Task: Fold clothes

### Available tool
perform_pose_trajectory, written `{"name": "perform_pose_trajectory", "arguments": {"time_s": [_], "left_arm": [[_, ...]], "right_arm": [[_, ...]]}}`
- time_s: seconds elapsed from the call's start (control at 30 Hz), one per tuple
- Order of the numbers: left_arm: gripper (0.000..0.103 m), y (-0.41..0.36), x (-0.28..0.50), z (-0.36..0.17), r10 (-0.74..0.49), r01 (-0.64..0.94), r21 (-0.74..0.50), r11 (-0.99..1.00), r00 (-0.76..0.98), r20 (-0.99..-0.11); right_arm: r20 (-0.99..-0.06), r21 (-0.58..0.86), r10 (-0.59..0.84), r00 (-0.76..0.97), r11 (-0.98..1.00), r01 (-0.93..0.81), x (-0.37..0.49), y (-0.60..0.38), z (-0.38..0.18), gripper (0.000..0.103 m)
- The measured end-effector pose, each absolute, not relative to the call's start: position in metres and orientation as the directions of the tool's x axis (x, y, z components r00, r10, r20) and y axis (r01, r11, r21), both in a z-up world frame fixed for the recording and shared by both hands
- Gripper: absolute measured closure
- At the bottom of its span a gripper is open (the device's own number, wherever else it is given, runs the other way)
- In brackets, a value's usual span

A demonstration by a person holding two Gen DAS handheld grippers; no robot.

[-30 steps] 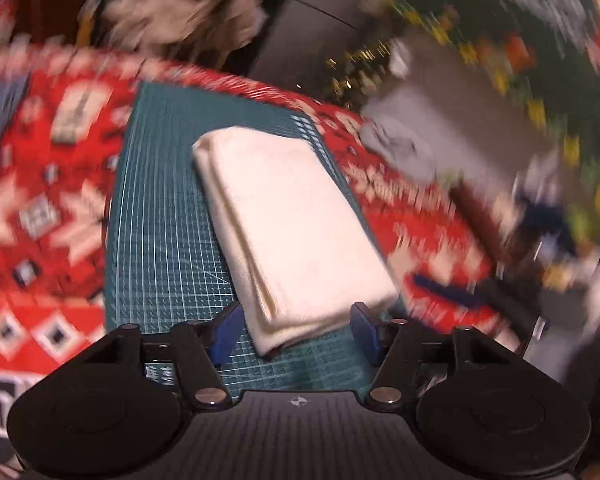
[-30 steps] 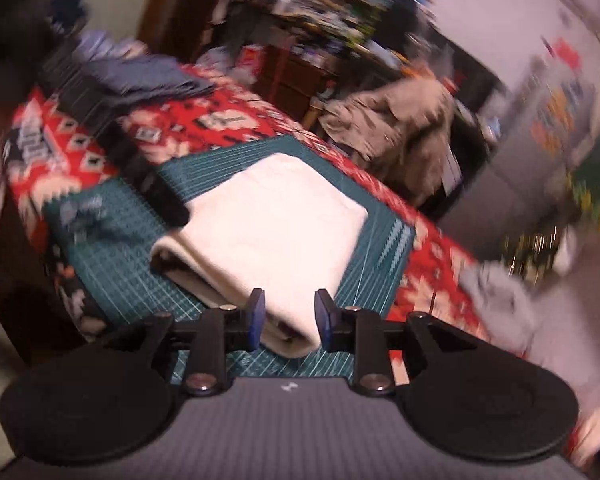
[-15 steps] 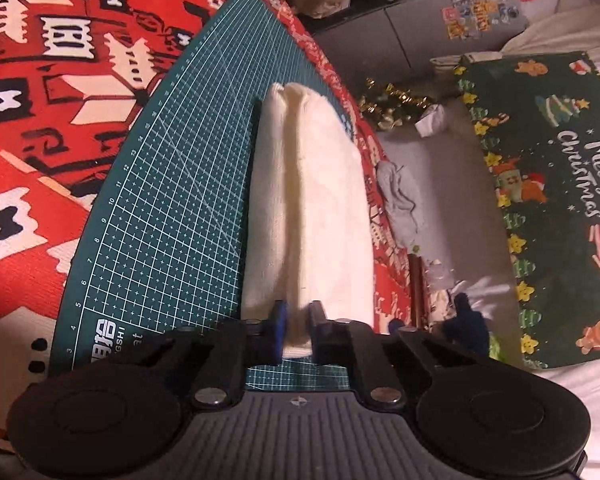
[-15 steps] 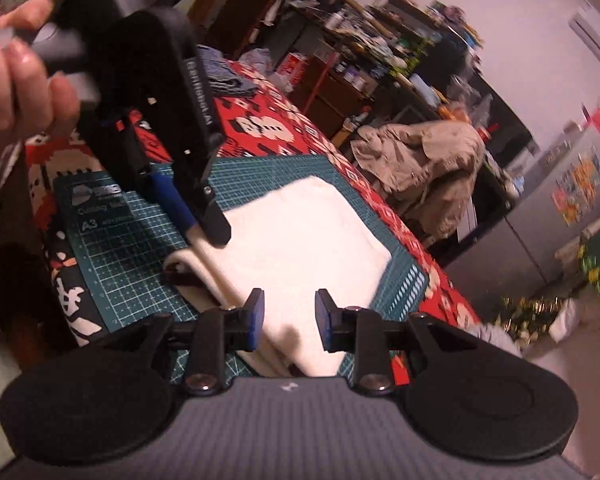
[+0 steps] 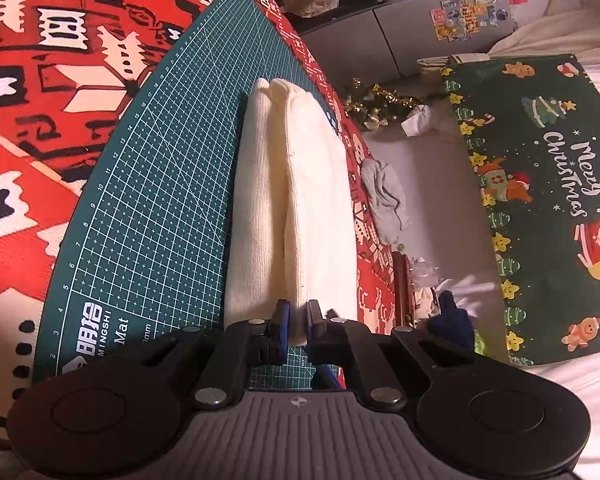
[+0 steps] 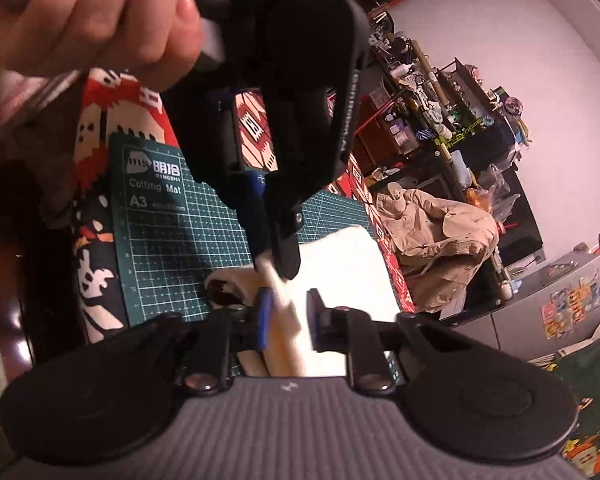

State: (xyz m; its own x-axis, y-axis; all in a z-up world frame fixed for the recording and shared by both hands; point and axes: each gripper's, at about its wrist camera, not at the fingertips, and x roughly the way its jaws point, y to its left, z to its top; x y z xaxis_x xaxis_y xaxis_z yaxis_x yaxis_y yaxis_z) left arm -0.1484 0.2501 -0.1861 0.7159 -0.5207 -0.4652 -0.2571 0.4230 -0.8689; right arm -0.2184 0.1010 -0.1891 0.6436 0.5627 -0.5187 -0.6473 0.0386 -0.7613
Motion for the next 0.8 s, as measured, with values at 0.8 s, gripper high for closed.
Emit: {"name": "perform_pose_trajectory", "arguments": {"time_s": [0.8], "left_arm": [[0.095,0.247,-0.147,-0.183,-0.505,-0.249,-0.823,0.511,0.688,-0.521]], "right_arm": [[-0.449,-0.868,0.382,0.808,0.027,-0.496,-0.180,0.059,-0.240,0.095]]}}
